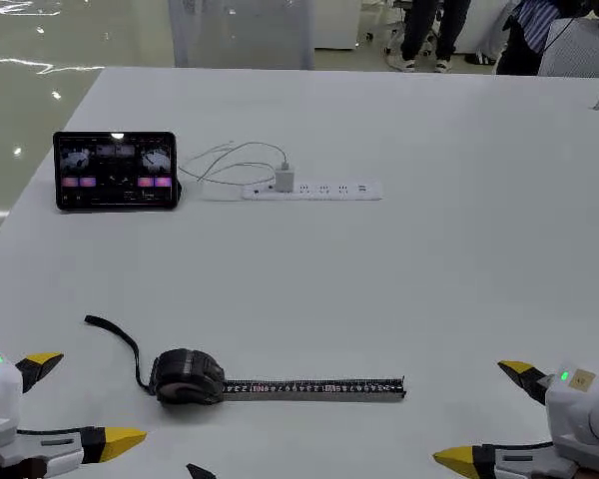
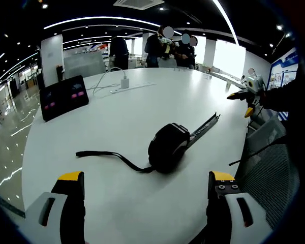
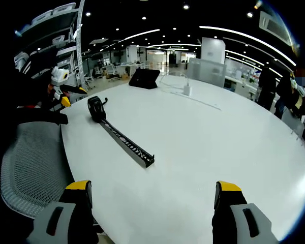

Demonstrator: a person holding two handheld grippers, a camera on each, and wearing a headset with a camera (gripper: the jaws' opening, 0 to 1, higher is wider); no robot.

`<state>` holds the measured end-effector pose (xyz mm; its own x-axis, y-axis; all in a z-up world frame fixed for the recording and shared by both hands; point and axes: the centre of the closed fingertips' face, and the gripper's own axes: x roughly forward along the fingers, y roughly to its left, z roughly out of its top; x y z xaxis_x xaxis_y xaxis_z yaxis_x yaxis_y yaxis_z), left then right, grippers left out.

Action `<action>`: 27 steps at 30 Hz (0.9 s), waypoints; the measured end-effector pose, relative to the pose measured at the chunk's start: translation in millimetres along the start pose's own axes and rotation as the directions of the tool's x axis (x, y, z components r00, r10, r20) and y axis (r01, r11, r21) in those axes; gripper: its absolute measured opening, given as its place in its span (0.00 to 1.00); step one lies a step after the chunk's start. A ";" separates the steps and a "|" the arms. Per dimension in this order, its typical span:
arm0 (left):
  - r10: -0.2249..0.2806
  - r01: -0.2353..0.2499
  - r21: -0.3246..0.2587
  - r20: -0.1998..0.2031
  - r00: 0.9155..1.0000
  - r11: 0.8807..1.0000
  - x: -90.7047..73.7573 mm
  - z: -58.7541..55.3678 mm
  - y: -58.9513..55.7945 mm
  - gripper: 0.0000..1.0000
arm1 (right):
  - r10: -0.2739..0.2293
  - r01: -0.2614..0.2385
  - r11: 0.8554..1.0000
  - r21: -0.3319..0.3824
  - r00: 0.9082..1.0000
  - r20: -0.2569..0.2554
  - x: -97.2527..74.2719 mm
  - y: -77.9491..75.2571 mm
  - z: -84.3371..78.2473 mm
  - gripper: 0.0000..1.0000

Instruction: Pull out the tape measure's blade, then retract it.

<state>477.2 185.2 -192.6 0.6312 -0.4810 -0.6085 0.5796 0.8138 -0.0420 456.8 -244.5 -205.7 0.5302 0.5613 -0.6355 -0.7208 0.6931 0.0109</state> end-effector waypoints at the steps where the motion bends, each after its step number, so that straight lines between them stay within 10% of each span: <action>1: -0.001 0.001 -0.002 -0.002 1.000 1.000 -0.9 -1.5 0.1 0.99 | -0.004 0.004 1.000 0.000 1.000 -0.003 -1.4 -0.7 -1.9 0.99; 27: -0.017 0.018 -0.008 0.005 1.000 1.000 -9.2 -1.7 -0.8 0.99 | -0.004 0.004 1.000 0.011 1.000 -0.003 -16.6 6.2 -8.7 0.99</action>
<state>470.0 189.6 -188.3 0.6235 -0.4967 -0.6038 0.5862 0.8080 -0.0594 439.7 -253.5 -201.8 0.5314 0.5570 -0.6382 -0.7135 0.7004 0.0172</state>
